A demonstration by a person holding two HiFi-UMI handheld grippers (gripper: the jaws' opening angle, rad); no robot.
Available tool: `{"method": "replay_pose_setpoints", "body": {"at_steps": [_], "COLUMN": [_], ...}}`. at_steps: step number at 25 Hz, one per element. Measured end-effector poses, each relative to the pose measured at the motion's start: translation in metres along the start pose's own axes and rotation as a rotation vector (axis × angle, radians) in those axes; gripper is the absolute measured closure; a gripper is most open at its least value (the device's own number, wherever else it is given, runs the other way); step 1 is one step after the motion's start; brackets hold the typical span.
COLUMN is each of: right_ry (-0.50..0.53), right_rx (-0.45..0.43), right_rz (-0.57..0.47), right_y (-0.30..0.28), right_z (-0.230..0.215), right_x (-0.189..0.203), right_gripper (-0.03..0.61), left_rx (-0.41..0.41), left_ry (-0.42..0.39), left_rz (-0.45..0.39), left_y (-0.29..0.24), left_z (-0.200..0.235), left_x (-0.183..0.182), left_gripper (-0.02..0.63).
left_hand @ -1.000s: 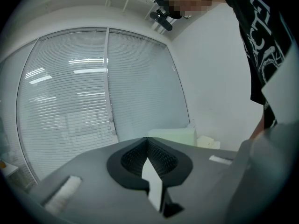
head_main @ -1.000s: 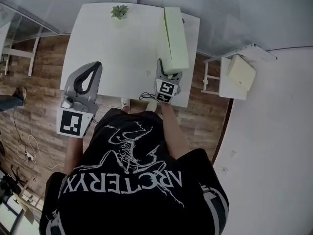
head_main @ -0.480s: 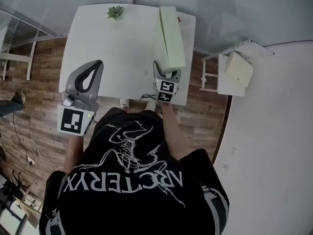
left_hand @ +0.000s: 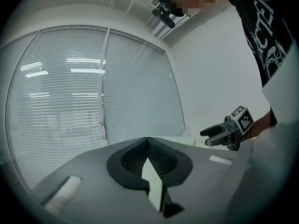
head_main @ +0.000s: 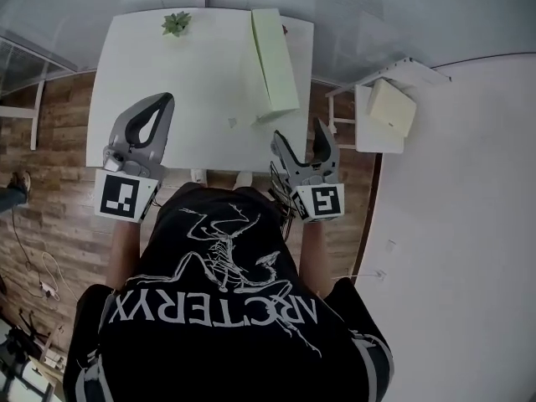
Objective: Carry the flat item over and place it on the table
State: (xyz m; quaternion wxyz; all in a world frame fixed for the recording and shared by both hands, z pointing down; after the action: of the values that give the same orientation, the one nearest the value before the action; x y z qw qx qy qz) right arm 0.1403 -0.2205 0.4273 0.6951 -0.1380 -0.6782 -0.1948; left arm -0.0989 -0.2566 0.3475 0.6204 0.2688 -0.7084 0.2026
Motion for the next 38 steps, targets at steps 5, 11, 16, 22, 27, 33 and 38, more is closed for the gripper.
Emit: {"method": "replay_pose_setpoints", "body": {"at_steps": [5,11,16,22,27,33,38], "right_ry": [0.003,0.097,0.105,0.156,0.178,0.188,0.187], "right_rx": [-0.058,0.037,0.064,0.031,0.027,0.044,0.036], "right_rz": [-0.167,-0.153,-0.165,-0.166,-0.171,-0.178,-0.180], "right_y": [-0.012,-0.050,-0.071,-0.075,-0.074,-0.071,-0.071], "right_z": [-0.011,-0.015,-0.010,-0.001,0.002,0.002,0.002], "right_x": [-0.095,-0.111,-0.110,-0.117,-0.119,-0.124,-0.126], "right_gripper": [0.253,0.551,0.565,0.566,0.566,0.566,0.566], "left_rx": [0.011,0.026,0.008,-0.011,-0.006,-0.009,-0.015], "left_ry": [-0.015,-0.035,-0.048,-0.070,-0.081,-0.067,-0.064], "left_rz": [-0.050,-0.111,-0.138,-0.148,-0.154,-0.166,-0.168], "left_y": [-0.015,-0.028,-0.027,-0.021,-0.021,-0.019,-0.019], "left_z": [-0.002,-0.008,-0.003,0.001,0.002,0.004,0.005], "left_x": [-0.011,-0.032,-0.043,-0.051,-0.050,-0.053,-0.052], "left_gripper": [0.607,0.607,0.607,0.607,0.607,0.607,0.607]}}
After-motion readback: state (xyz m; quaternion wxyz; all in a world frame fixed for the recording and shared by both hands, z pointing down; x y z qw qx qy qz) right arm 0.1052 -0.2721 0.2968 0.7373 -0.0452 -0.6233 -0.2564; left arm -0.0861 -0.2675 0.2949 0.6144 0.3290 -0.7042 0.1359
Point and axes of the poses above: the fingertips, and each gripper's own axes: y backward along the fingers, z to its left, x out of its underside, the point moved 2 cm from there along y, backward along the fingers, and after that the axes turned 12 degrees about -z, right-handed, at the moved point
